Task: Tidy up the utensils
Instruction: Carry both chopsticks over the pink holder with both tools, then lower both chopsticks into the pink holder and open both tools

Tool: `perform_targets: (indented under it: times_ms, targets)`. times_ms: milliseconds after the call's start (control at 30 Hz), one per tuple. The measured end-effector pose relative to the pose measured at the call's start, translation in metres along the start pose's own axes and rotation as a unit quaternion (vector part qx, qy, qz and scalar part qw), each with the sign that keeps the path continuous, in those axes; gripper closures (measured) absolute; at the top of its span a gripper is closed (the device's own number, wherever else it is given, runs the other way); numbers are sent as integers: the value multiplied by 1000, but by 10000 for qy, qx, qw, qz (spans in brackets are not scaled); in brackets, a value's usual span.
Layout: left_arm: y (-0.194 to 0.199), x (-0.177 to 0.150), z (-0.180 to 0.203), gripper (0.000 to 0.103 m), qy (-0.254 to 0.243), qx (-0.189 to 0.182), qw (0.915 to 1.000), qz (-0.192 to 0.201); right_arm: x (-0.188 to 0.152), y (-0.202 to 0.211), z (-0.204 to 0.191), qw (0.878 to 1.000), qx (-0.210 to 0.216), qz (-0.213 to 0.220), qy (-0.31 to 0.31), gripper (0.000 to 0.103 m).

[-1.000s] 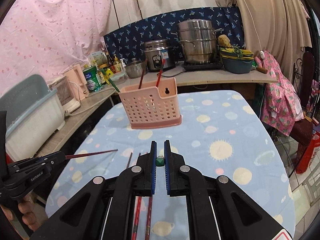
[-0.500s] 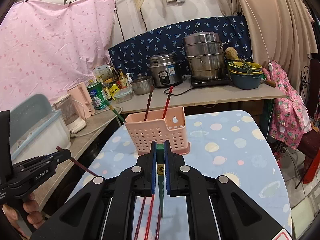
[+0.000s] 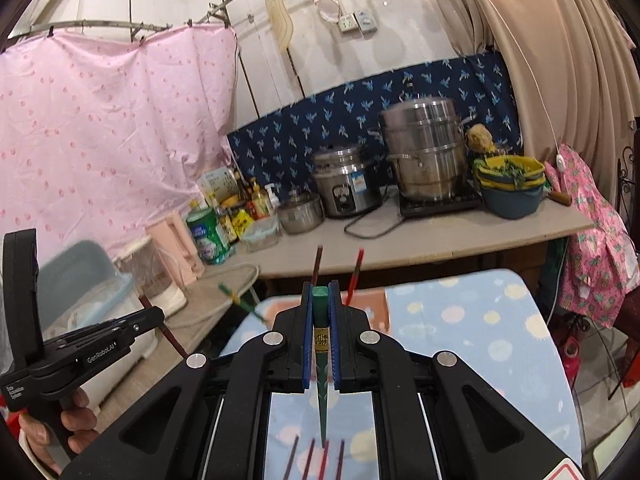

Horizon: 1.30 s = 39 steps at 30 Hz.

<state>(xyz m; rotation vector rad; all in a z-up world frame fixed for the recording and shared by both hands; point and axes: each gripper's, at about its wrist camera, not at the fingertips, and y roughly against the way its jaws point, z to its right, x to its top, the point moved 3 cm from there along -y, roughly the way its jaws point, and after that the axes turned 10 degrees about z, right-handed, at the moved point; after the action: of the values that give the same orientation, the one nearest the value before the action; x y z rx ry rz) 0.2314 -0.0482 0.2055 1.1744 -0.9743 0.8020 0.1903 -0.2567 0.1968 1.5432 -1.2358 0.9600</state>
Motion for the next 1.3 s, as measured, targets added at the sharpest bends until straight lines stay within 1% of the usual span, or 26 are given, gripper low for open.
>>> perform_targets:
  times_ms: [133,300,433,500,600,767,900,1067,1167,1200,1233,1300]
  targets:
    - [-11,36,1,96,110,-6,9995,298,39,-18,-2,9993,-8,361,12,96]
    - [-23,78,4,96,291,-130,9972,671,80,-45,-3,9975,30,694,-106,96]
    - [-39,97,6,96,267,-58,9950,964,95,-71,-1,9969,8,766,-189,96]
    - [-53,100,6,96,268,-23,9949,974,92,-86,1,9973,-9,706,-211,96]
    - [-75,94,3,96,263,33,9957,891,78,-108,6,9984,-51,528,-206,96]
    - [-106,64,-4,96,315,83,9979,561,43,-137,15,9997,-148,153,-125,96]
    - [-119,44,-7,96,302,109,9989,355,17,-151,24,9996,-224,-109,-118,96]
    - [-124,31,-8,95,307,119,9992,227,0,-156,25,9992,-235,-321,-46,96]
    - [-122,26,-10,95,326,160,9991,228,-3,-149,26,9991,-301,-294,-4,85]
    - [-121,26,-10,93,316,166,9991,211,-3,-147,26,9991,-306,-281,-19,83]
    - [-120,24,-10,88,303,181,9992,192,-2,-145,26,9992,-311,-264,-37,77]
    - [-114,21,-11,82,269,226,9992,197,-1,-137,27,9992,-314,-227,-72,75]
